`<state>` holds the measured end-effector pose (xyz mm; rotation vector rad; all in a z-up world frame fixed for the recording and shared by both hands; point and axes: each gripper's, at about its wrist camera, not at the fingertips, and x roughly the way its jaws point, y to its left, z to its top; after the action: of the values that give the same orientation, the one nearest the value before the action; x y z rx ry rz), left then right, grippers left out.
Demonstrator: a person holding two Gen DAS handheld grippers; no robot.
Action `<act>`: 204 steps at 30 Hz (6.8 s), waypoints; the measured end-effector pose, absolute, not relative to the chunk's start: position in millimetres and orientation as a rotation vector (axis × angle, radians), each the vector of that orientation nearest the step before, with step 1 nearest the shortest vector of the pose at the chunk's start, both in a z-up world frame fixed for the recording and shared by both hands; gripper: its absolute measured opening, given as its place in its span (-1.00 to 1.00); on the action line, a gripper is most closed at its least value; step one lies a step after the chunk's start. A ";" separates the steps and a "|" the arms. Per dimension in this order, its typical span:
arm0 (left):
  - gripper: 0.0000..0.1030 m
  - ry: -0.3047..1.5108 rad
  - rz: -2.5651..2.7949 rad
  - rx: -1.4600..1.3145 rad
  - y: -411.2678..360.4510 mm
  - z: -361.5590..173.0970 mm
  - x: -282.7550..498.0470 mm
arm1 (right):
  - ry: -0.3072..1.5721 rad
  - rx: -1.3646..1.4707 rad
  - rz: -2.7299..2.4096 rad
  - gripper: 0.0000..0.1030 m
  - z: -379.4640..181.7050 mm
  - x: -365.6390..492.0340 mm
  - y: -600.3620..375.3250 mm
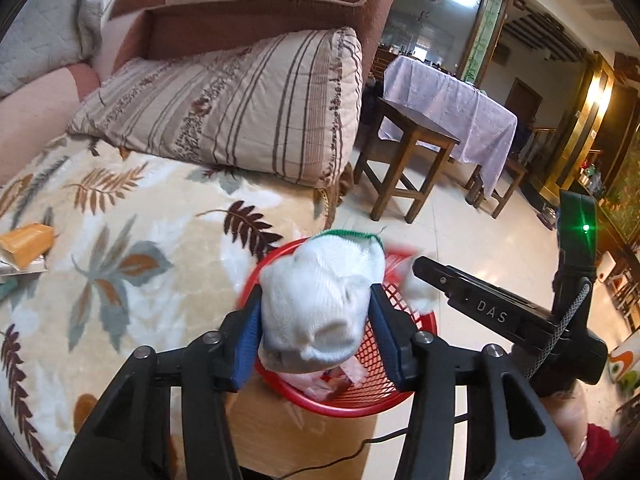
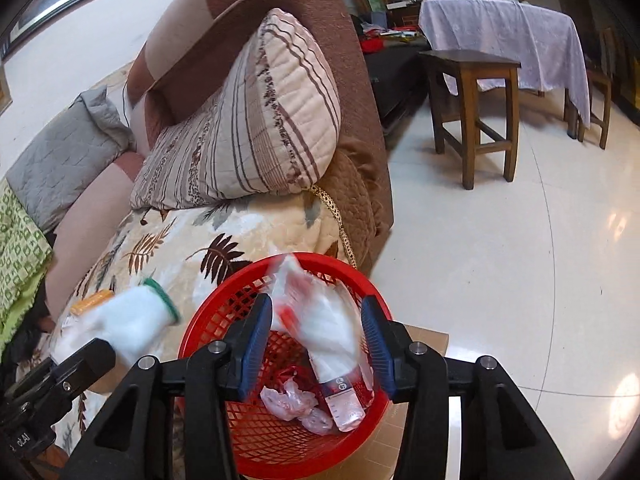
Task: Collect trash
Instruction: 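Carry the glove and tube with both tools to the red wastebasket, then open both tools over the red wastebasket to drop the glove and tube, then move both open tools back over the remaining trash on the bed, then grasp the red candy wrapper with the left tool while the right tool reaches the orange box, then grasp the orange medicine box with the right tool while the left tool holds the candy, then hold the candy and the orange box lifted above the bed with both tools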
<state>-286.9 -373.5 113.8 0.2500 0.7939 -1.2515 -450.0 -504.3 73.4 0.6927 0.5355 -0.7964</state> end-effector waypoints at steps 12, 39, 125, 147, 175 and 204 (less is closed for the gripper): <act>0.15 0.744 -1.094 0.197 -282.5 124.4 -248.6 | 0.557 0.618 -0.644 0.11 89.0 -411.2 -458.2; 0.26 0.799 -0.559 0.030 -74.6 119.1 71.1 | 0.628 0.633 -0.213 0.33 118.6 -112.8 -319.8; -0.40 0.712 -0.427 0.066 -50.0 63.0 -93.3 | 0.891 0.364 -0.051 -0.40 43.5 -127.8 -235.1; -0.40 0.559 -0.395 0.167 -56.0 82.6 -147.0 | 0.606 0.234 -0.062 -0.52 98.9 -205.8 -220.2; -0.40 0.537 -0.386 0.222 -67.9 77.1 -151.4 | 0.657 0.247 -0.066 -0.52 87.6 -196.3 -224.2; -0.40 0.537 -0.387 0.221 -67.5 78.2 -151.7 | 0.653 0.235 -0.066 -0.52 89.0 -197.9 -222.5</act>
<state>-151.7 -67.5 78.2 0.2208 0.5371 -0.3871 -197.9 -222.5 89.0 0.2355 0.6533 -0.0660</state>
